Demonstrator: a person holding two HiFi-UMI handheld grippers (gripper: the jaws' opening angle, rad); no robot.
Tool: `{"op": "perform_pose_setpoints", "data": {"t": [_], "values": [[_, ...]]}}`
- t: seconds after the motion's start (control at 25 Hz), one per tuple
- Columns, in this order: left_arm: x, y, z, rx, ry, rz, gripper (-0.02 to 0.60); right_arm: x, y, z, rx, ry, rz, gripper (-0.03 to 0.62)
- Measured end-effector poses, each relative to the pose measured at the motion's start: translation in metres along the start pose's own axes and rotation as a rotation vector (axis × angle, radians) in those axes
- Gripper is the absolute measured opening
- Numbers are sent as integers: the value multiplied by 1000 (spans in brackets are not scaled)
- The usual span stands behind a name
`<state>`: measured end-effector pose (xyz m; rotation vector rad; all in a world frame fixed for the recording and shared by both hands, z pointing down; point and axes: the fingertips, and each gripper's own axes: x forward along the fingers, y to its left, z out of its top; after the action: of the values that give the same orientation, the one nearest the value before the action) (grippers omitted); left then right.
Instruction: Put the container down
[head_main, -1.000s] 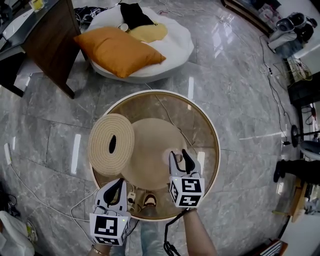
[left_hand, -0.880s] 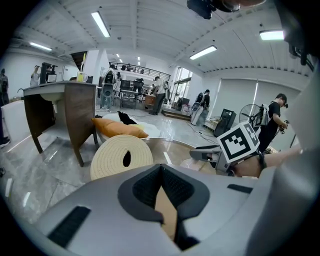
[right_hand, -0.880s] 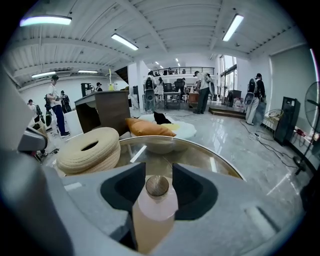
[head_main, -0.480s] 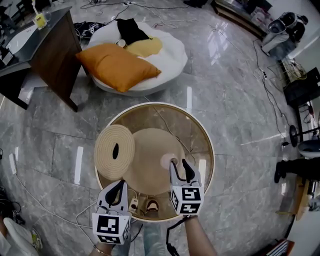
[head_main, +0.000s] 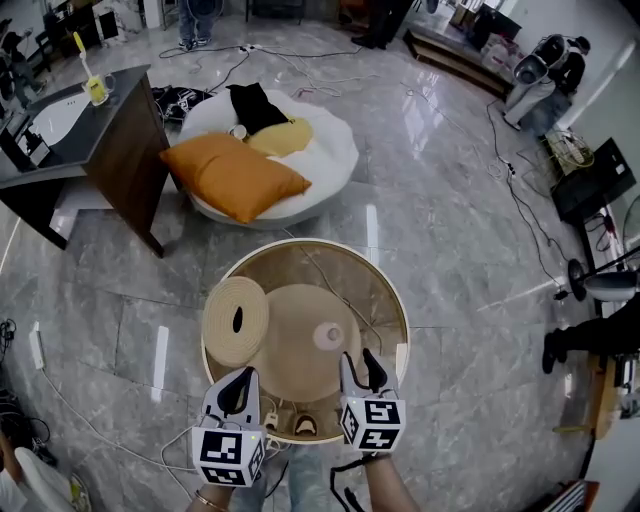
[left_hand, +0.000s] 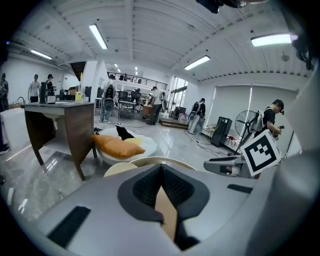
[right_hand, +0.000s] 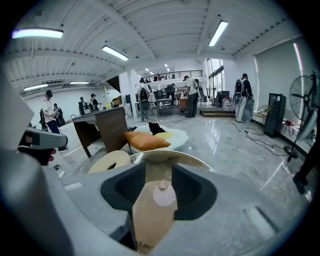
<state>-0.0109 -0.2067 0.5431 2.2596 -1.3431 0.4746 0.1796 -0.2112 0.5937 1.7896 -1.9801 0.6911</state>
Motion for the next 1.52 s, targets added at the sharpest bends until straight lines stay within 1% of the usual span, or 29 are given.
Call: {"op": "perform_pose_setpoints", "data": {"t": [0.12,0.24,0.4,0.56,0.68,0.72,0.88,0.96,1.08,1.24,1.4,1.52], "values": [[-14,-9,18,-16,-16,-12,-8,-27,2,19,39,-32,-17,153],[-29,-17,30,-9,-21,-17,-8,-56,7,36,58,-55,-32,153],[-50,-32,59,27,-49,-34,-8,-100,11,63,61,-93,-53,152],[-76,-37,100,74,-88,-55,-8,-146,15,90,58,-115,-84,152],[-95,-39,130,95,-113,-75,-8,-175,17,111,56,-135,-105,150],[-101,-41,136,99,-116,-83,-8,-185,16,117,54,-145,-111,136],[-116,-54,153,114,-138,-103,-8,-217,11,140,47,-204,-136,130],[-121,-60,161,117,-149,-111,-8,-231,5,146,47,-219,-167,120],[-130,-67,177,128,-180,-125,-8,-250,-2,151,44,-231,-225,44],[-139,-78,198,155,-224,-152,-8,-269,-8,153,42,-249,-268,6],[-140,-92,216,178,-246,-184,-8,-281,-14,158,38,-264,-299,6],[-141,-98,220,186,-252,-196,-8,-284,-14,161,32,-266,-304,6]]}}
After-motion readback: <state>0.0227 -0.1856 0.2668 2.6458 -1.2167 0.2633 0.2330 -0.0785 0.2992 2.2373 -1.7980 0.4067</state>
